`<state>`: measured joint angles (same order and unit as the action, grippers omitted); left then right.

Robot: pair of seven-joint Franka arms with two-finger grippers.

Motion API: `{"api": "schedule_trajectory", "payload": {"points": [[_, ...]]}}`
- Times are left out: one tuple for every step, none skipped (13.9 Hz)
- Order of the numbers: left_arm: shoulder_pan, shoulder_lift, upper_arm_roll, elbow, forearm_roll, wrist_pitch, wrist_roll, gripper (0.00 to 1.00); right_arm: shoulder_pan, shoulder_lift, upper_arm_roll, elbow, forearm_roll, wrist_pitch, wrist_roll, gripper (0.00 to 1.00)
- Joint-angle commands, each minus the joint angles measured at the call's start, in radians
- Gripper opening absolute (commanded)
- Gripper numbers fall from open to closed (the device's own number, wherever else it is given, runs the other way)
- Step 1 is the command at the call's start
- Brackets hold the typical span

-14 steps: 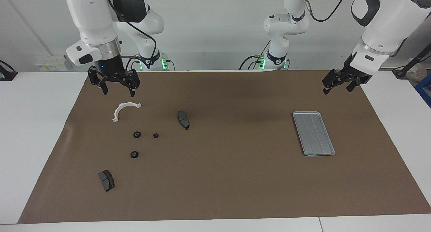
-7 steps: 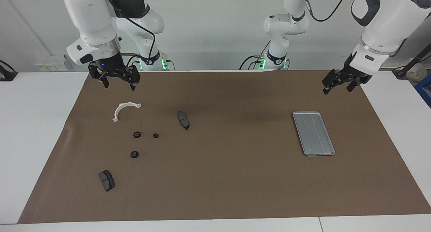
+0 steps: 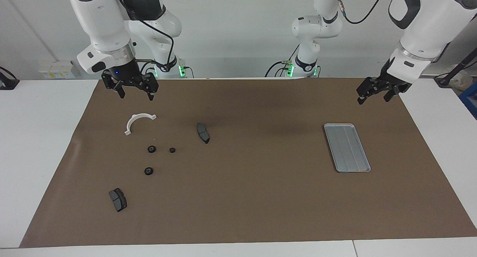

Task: Place bearing gear from tray to pile

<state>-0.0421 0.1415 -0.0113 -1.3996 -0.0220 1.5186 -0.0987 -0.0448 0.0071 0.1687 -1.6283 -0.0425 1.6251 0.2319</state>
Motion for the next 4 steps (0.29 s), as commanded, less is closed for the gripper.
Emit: {"api": "schedule_trajectory", "payload": {"points": [[0.01, -0.029, -0.007, -0.039, 0.01, 0.023, 0.005, 1.0, -0.007, -0.024, 0.005, -0.035, 0.026, 0.029, -0.006, 1.0], [0.01, -0.029, -0.007, -0.039, 0.01, 0.023, 0.005, 1.0, -0.007, -0.024, 0.005, -0.035, 0.026, 0.029, -0.006, 1.0], [0.01, -0.029, -0.006, -0.039, 0.01, 0.023, 0.005, 1.0, -0.007, -0.024, 0.005, -0.035, 0.026, 0.029, -0.003, 1.0], [0.01, -0.029, -0.007, -0.039, 0.01, 0.023, 0.005, 1.0, -0.007, -0.024, 0.005, -0.035, 0.026, 0.027, -0.002, 1.0]]}}
